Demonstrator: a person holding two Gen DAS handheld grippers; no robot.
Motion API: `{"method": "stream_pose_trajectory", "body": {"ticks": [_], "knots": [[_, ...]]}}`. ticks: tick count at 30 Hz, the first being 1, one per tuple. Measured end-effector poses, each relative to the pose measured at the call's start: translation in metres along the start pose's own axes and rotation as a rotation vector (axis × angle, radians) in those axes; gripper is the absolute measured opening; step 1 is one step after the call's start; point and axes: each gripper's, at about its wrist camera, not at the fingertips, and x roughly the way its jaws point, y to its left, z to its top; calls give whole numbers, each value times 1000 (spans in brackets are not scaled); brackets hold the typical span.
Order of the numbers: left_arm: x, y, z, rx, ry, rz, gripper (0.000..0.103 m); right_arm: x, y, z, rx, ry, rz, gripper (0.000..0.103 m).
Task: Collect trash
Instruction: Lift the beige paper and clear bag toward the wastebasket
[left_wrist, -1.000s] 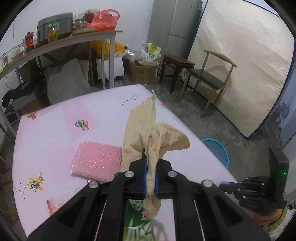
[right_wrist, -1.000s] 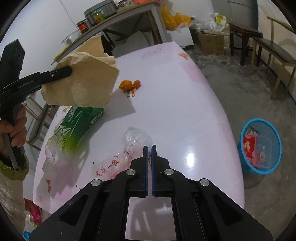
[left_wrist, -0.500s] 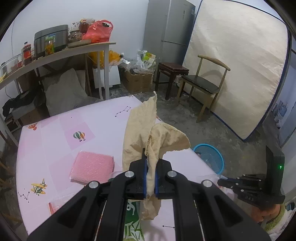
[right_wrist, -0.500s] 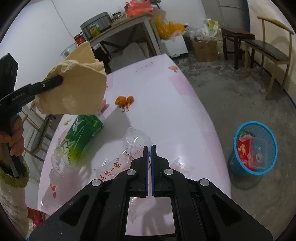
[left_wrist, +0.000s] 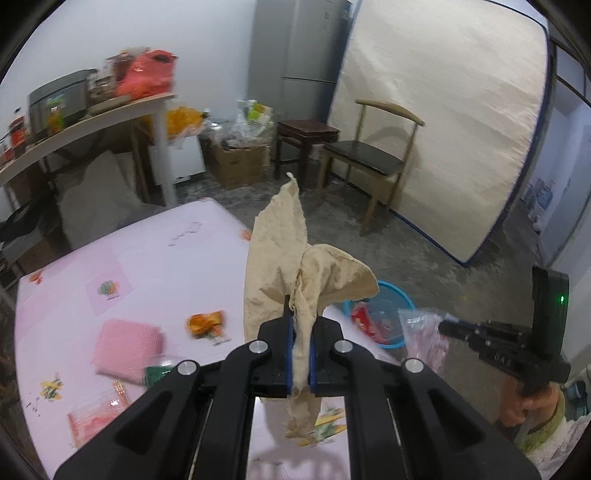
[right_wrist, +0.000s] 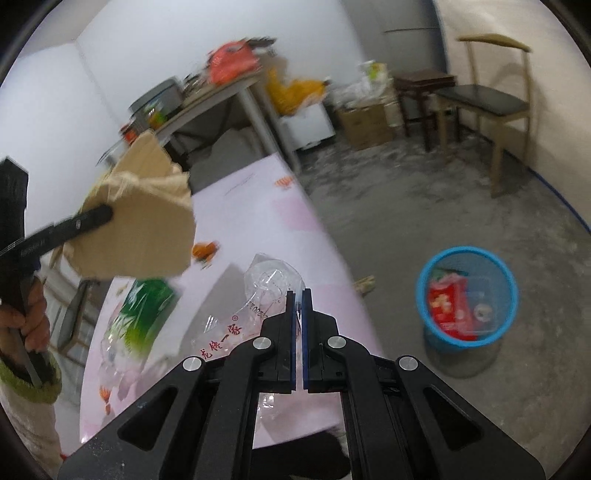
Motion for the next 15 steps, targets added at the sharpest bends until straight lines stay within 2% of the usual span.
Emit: {"method": "stream_pose_trajectory", "body": {"ticks": [5, 10, 14, 15], "knots": [[43, -55, 14, 50, 49, -90, 5, -29, -57, 5, 98, -70, -104, 1], [102, -120, 27, 119, 124, -180, 5, -50, -109, 2, 187, -110, -195, 1], [168, -162, 31, 147, 234, -214, 5, -47, -141, -2, 252, -107, -226, 1], [192, -173, 29, 149, 282, -221, 5, -43, -147, -3, 262, -100, -231, 1]]}}
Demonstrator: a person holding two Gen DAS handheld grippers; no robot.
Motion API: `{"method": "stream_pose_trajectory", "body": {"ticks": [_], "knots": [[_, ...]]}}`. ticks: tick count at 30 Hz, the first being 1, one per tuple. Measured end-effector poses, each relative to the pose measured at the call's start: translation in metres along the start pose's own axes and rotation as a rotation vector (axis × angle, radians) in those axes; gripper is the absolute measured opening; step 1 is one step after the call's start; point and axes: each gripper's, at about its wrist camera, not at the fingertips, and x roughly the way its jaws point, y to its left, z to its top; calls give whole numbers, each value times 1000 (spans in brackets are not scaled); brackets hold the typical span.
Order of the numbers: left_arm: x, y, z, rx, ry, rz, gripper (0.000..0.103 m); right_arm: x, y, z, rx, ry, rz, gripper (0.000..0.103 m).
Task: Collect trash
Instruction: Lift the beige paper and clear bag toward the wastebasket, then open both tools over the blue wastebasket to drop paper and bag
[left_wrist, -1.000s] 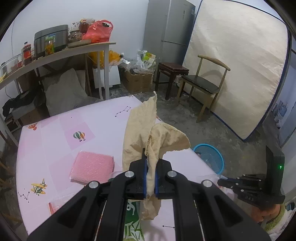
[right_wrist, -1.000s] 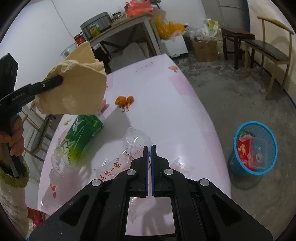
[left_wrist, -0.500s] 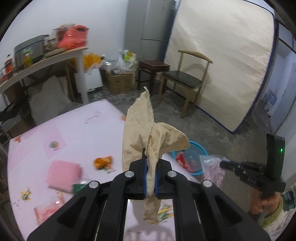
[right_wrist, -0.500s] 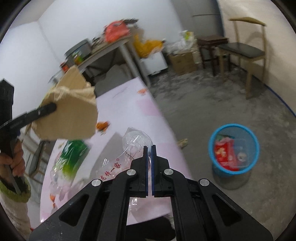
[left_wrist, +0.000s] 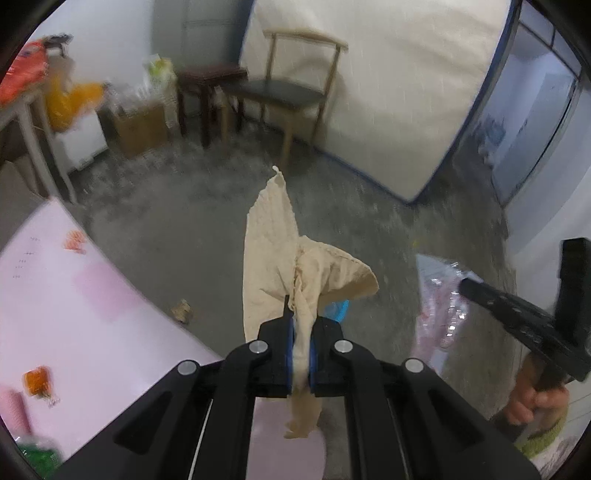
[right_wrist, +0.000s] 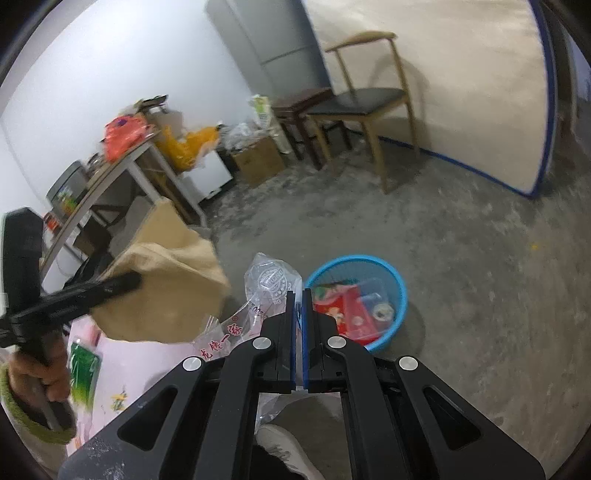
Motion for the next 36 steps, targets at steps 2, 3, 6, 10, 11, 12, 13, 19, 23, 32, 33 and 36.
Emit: {"method": "stream_pose_trajectory", "body": {"ticks": [2, 3, 6, 10, 11, 12, 13, 19, 23, 32, 33, 36], "knots": [[37, -3, 7, -7, 75, -17, 5, 16, -12, -1, 30, 31, -12, 1], [55, -6, 11, -10, 107, -15, 5, 23, -17, -1, 38, 44, -15, 1], [119, -9, 18, -41, 228, -28, 6, 56, -30, 1, 63, 91, -35, 1], [184, 1, 24, -151, 342, -79, 6, 103, -52, 5, 139, 172, -68, 1], [195, 5, 26, -173, 363, -95, 6, 110, -55, 6, 142, 183, -81, 1], [205, 6, 29, -188, 379, -102, 6, 127, -59, 7, 153, 208, -91, 1], [216, 7, 29, -195, 397, -88, 6, 141, -63, 7, 159, 228, -100, 1], [250, 18, 34, -233, 408, -71, 6, 198, -75, 11, 158, 276, -175, 2], [268, 27, 34, -274, 409, -71, 29, 234, -85, 10, 176, 299, -211, 9], [262, 41, 31, -295, 375, -56, 47, 267, -102, -11, 232, 333, -251, 48], [256, 40, 33, -284, 363, -56, 47, 263, -103, -12, 237, 325, -257, 49], [243, 40, 37, -277, 337, -55, 52, 249, -108, -13, 257, 308, -258, 51]]}}
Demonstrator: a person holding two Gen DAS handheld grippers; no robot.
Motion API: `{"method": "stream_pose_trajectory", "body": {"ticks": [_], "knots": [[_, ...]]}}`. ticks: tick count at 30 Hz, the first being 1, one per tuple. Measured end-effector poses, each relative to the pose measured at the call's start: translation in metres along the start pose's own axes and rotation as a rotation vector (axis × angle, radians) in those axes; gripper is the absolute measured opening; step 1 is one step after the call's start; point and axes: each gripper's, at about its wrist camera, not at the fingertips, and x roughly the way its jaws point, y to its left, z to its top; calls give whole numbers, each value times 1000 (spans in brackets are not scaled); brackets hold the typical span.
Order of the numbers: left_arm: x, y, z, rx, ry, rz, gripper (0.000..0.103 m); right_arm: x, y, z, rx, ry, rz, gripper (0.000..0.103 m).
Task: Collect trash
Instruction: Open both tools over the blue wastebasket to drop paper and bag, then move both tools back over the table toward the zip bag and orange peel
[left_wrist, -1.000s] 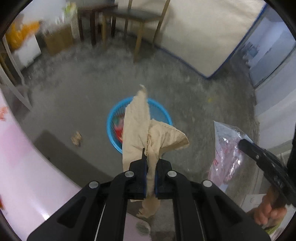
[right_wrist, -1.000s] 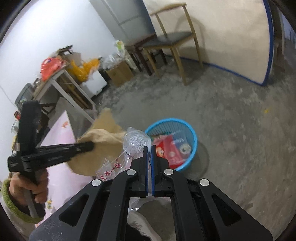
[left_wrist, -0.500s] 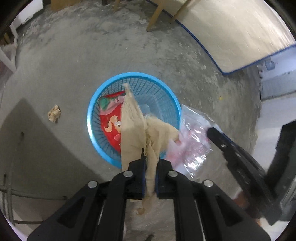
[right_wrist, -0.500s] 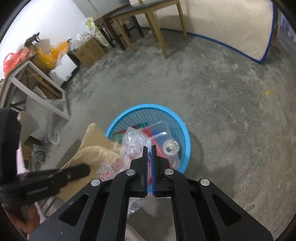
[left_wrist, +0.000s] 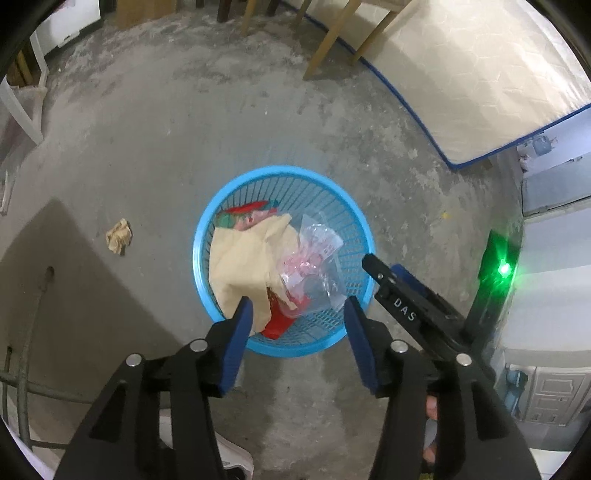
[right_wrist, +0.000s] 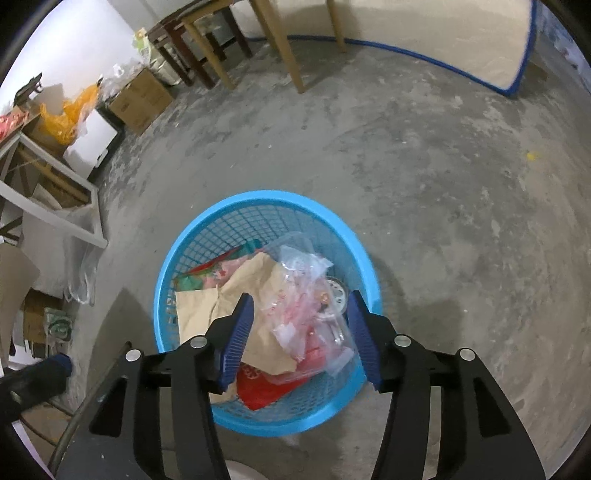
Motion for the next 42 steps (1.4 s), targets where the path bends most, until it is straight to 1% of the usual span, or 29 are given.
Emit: {"method": "stream_pose_trajectory", "body": {"ticks": [3, 6, 9, 10, 11, 12, 14, 16, 17, 18, 20, 21, 22, 23, 24, 26, 27, 30, 32, 34, 37, 40, 41, 42], "knots": [[-18, -4, -4, 0, -23, -20, 53, -17, -8, 0, 11, -20, 13, 51], [-43, -8, -16, 17, -39, -36, 57, -40, -14, -3, 16, -42, 46, 53], [-82, -9, -36, 64, -80, -3, 61, -75, -22, -15, 18, -67, 98, 58], [-99, -8, -46, 82, -99, 4, 62, -86, -23, -19, 14, -72, 112, 61], [-117, -6, -57, 97, -116, 5, 64, -99, -25, -24, 5, -75, 126, 65], [-135, -3, -69, 112, -132, 7, 65, -106, -25, -27, -1, -69, 134, 67], [-164, 2, -92, 148, -165, 16, 71, -128, -24, -36, -28, -47, 161, 71], [-196, 10, -124, 218, -201, 57, 73, -142, -20, -43, -38, -33, 185, 72], [-206, 12, -134, 229, -214, 72, 74, -154, -17, -48, -47, -30, 213, 73], [-225, 21, -155, 230, -241, 87, 74, -165, -13, -51, -55, -31, 236, 73], [-250, 35, -183, 196, -282, 81, 75, -183, -5, -57, -71, -43, 270, 74], [-271, 48, -206, 153, -322, 73, 75, -193, 2, -60, -85, -51, 294, 74], [-284, 56, -220, 131, -348, 69, 75, -203, 10, -62, -97, -56, 320, 74], [-300, 65, -238, 106, -389, 71, 76, -210, 19, -64, -108, -57, 348, 74], [-319, 76, -262, 73, -449, 91, 77, -215, 25, -66, -119, -56, 369, 74], [-343, 93, -297, 18, -535, 141, 79, -230, 53, -71, -166, -48, 429, 74], [-357, 104, -321, -19, -584, 170, 80, -234, 62, -74, -188, -46, 447, 74], [-378, 133, -372, -122, -666, 232, 80, -248, 114, -86, -297, -29, 514, 76], [-384, 149, -398, -186, -703, 254, 80, -254, 148, -98, -368, -12, 559, 76], [-385, 164, -416, -235, -725, 256, 80, -255, 190, -112, -450, 23, 596, 76], [-378, 186, -438, -303, -732, 270, 80, -251, 247, -132, -544, 96, 661, 76], [-375, 201, -457, -335, -744, 254, 80, -242, 298, -148, -619, 142, 660, 76], [-376, 209, -471, -344, -752, 245, 80, -239, 310, -150, -635, 153, 660, 76], [-373, 214, -478, -355, -758, 239, 80, -234, 327, -153, -656, 167, 658, 76]]}}
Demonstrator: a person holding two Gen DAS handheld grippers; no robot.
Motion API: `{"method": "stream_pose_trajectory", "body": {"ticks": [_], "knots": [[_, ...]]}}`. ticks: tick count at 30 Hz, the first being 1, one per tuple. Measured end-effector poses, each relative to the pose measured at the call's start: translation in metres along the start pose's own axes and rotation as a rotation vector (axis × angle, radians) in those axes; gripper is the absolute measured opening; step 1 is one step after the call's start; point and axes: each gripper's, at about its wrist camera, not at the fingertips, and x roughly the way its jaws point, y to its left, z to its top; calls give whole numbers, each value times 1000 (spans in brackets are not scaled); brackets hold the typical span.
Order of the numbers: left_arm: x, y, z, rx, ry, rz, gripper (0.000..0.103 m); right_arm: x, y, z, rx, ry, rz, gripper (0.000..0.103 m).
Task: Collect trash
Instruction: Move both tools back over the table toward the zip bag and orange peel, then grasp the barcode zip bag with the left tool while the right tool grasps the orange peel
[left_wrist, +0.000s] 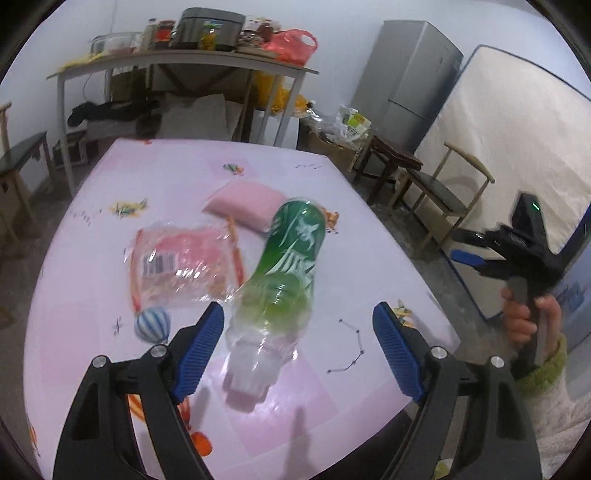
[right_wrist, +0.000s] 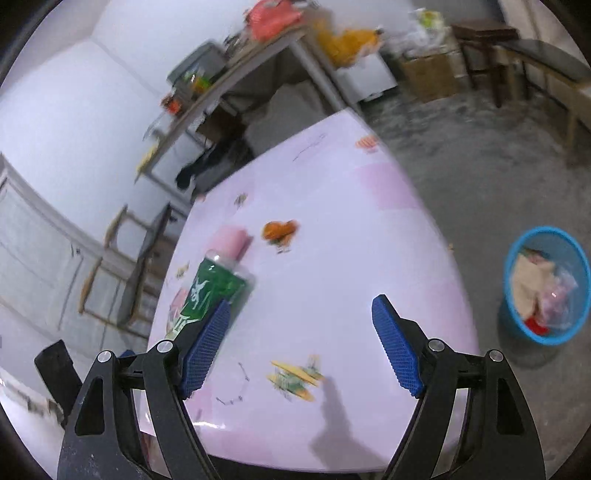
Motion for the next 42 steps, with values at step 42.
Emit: {"method": "stream_pose_trajectory", "body": {"ticks": [42], "knots": [[87, 136, 31, -177, 200, 156, 54, 182, 67, 62, -195, 211, -307, 51]]}}
